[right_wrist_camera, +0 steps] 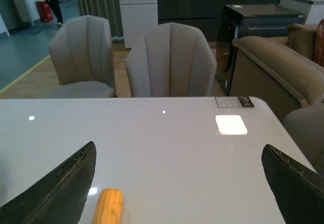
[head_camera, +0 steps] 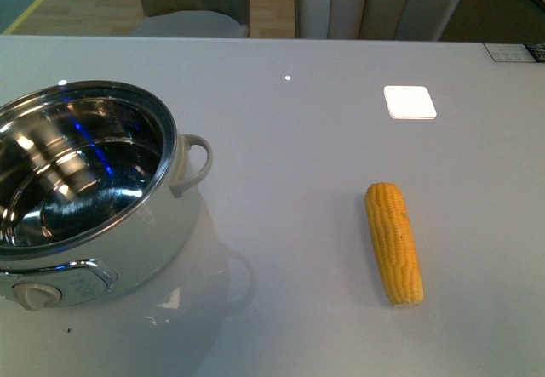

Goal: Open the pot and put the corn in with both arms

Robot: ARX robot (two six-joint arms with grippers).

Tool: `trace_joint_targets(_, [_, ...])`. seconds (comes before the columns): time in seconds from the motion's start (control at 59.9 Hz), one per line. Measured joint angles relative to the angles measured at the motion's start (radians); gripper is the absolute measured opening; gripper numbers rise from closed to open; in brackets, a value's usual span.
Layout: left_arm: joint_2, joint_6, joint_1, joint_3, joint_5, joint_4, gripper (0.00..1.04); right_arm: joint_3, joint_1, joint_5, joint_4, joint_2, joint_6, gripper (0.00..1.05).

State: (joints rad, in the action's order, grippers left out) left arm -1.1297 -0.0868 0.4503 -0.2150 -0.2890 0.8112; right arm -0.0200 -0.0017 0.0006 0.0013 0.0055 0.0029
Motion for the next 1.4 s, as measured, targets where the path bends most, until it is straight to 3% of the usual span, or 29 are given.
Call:
trace_joint_targets(0.033, [0.002, 0.024, -0.010, 0.032, -0.080, 0.082, 0.80, 0.000, 0.000, 0.000, 0.000, 0.000, 0.000, 0.96])
trace_joint_targets(0.1, [0.039, 0.048, -0.049, 0.064, -0.102, 0.108, 0.70, 0.000, 0.000, 0.000, 0.000, 0.000, 0.000, 0.96])
trace_joint_targets(0.2, [0.075, 0.066, -0.101, 0.127, -0.039, 0.149, 0.52, 0.000, 0.000, 0.000, 0.000, 0.000, 0.000, 0.96])
trace_joint_targets(0.417, [0.326, 0.074, -0.234, 0.188, 0.085, -0.047, 0.04, 0.000, 0.000, 0.000, 0.000, 0.000, 0.000, 0.96])
trace_joint_targets(0.701, [0.583, 0.077, -0.337, 0.203, 0.185, -0.276, 0.03, 0.000, 0.000, 0.000, 0.000, 0.000, 0.000, 0.96])
trace_joint_targets(0.767, [0.632, 0.076, -0.405, 0.203, 0.271, -0.323, 0.03, 0.000, 0.000, 0.000, 0.000, 0.000, 0.000, 0.96])
trace_joint_targets(0.834, [0.674, 0.079, -0.441, 0.203, 0.277, -0.360, 0.03, 0.000, 0.000, 0.000, 0.000, 0.000, 0.000, 0.96])
trace_joint_targets(1.401, [0.901, 0.079, -0.448, 0.203, 0.289, -0.582, 0.03, 0.000, 0.000, 0.000, 0.000, 0.000, 0.000, 0.96])
